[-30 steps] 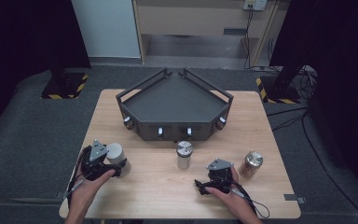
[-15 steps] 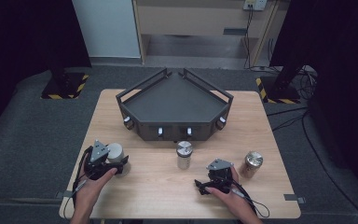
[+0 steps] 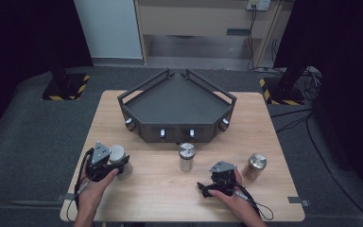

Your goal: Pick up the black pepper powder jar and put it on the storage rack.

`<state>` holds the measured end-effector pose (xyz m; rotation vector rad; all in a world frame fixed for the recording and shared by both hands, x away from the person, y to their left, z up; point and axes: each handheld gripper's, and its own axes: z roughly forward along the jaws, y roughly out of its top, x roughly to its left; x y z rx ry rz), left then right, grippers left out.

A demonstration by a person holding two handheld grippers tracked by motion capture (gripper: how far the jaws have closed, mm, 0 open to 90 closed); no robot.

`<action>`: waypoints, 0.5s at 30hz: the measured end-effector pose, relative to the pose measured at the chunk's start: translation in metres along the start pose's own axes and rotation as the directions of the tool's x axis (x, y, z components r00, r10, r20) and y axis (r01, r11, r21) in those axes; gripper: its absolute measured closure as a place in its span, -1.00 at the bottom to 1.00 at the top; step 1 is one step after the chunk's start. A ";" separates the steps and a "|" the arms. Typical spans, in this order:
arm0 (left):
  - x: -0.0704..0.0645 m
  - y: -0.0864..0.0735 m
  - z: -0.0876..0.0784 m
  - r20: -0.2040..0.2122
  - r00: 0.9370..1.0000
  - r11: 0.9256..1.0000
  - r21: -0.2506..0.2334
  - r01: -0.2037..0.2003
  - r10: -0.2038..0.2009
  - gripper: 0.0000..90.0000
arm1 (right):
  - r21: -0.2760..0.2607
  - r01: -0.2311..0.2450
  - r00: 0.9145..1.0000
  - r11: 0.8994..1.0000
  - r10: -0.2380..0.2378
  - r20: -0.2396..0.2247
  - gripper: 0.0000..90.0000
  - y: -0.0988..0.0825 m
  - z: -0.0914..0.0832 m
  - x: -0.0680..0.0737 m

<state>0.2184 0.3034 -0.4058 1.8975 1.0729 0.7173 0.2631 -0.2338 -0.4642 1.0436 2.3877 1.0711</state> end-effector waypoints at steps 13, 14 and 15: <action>0.003 0.020 -0.003 0.043 0.997 0.998 0.006 -0.064 0.064 -0.28 | 0.000 0.000 1.000 1.000 0.000 0.000 -0.98 0.000 0.000 0.000; 0.004 0.022 -0.005 0.050 0.996 0.997 0.002 -0.076 0.076 -0.28 | 0.000 0.000 1.000 1.000 0.000 0.000 -0.98 0.000 0.000 0.000; 0.005 0.024 -0.006 0.055 0.995 0.997 0.002 -0.080 0.080 -0.28 | 0.000 0.000 1.000 1.000 0.000 0.000 -0.98 0.000 0.000 0.000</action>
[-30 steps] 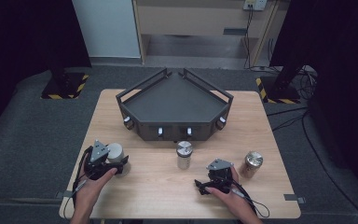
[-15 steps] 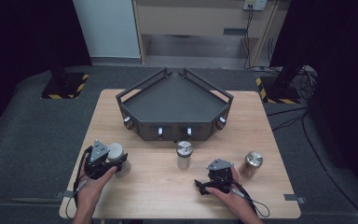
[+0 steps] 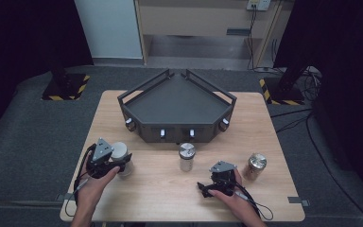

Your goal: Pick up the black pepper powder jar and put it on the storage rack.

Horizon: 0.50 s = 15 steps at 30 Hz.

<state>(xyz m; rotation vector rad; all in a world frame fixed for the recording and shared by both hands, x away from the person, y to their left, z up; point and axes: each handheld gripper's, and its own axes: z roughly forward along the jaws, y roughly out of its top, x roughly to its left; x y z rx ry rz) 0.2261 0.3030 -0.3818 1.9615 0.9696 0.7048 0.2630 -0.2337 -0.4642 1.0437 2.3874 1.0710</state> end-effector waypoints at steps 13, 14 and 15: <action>0.007 0.026 -0.002 0.064 0.997 0.999 0.006 -0.052 0.052 -0.28 | 0.000 0.000 1.000 1.000 0.000 0.000 -0.98 0.000 0.000 0.000; 0.007 0.027 -0.001 0.071 0.996 0.999 0.007 -0.054 0.054 -0.28 | 0.000 0.000 1.000 1.000 0.000 0.000 -0.98 0.000 0.000 0.000; 0.007 0.029 0.000 0.076 0.995 0.998 0.009 -0.060 0.059 -0.28 | 0.000 0.000 1.000 1.000 0.000 0.000 -0.98 0.000 0.000 0.000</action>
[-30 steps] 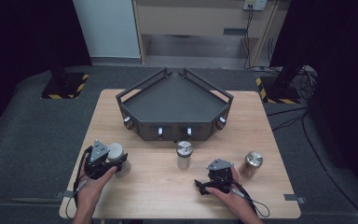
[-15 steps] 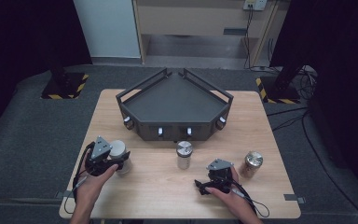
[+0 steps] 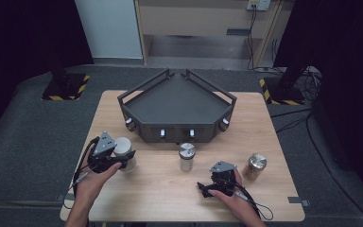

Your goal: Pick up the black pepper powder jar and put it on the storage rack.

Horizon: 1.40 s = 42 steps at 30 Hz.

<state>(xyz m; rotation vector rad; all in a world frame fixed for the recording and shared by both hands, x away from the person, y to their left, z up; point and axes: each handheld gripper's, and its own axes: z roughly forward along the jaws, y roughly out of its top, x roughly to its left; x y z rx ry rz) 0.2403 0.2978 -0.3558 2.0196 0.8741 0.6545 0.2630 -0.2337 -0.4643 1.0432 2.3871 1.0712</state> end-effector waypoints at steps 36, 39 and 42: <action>0.022 0.058 0.013 0.127 0.989 0.996 -0.038 -0.075 0.079 -0.28 | 0.000 0.000 1.000 1.000 0.000 0.000 -0.98 0.000 0.000 0.000; 0.023 0.061 0.013 0.143 0.985 0.995 -0.042 -0.091 0.096 -0.28 | 0.000 0.000 1.000 1.000 0.000 0.000 -0.98 0.000 0.000 0.000; 0.027 0.062 0.014 0.166 0.981 0.994 -0.053 -0.096 0.103 -0.28 | 0.000 0.000 1.000 1.000 0.000 0.000 -0.98 0.000 0.000 0.000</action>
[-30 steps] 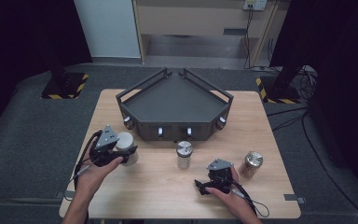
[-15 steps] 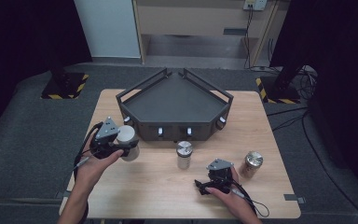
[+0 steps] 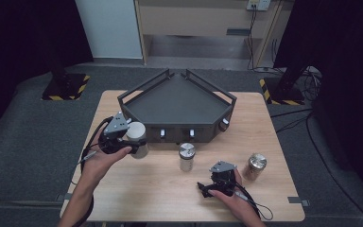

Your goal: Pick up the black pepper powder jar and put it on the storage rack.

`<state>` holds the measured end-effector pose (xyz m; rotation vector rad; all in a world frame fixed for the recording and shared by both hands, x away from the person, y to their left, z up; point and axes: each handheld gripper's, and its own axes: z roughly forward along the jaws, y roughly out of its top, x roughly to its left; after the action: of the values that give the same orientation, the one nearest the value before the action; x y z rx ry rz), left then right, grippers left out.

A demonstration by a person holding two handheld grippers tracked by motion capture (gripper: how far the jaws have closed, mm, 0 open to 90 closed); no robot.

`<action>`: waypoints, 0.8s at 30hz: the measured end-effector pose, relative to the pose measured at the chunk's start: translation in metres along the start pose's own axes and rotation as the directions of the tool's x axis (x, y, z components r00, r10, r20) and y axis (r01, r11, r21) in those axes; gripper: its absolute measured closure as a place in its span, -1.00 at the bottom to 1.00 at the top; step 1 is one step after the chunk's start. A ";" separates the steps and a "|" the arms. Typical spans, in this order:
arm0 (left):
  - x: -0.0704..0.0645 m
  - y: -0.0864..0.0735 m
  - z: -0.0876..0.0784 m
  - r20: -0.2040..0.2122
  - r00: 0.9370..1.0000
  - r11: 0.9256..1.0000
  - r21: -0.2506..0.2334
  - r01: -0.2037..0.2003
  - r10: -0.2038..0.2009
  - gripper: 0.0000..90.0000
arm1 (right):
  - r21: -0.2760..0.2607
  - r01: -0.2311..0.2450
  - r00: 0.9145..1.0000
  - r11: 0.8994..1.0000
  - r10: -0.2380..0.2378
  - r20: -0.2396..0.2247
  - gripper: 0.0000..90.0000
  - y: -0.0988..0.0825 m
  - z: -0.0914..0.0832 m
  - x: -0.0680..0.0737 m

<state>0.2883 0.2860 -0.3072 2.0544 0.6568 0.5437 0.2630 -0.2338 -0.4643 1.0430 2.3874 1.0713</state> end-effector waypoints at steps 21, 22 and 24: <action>0.018 0.017 -0.011 0.040 0.998 0.999 -0.028 -0.042 0.043 -0.28 | 0.000 0.000 1.000 1.000 0.000 0.000 -0.98 0.000 0.000 0.000; 0.019 0.019 -0.011 0.044 0.998 0.999 -0.028 -0.044 0.045 -0.28 | 0.000 0.000 1.000 1.000 0.000 0.000 -0.98 0.000 0.000 0.000; 0.021 0.022 -0.010 0.053 0.998 0.999 -0.034 -0.037 0.039 -0.28 | 0.000 0.000 1.000 1.000 0.000 0.000 -0.98 0.000 0.000 0.000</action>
<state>0.3037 0.2952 -0.2813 2.0472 0.5743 0.5158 0.2631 -0.2338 -0.4643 1.0427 2.3877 1.0710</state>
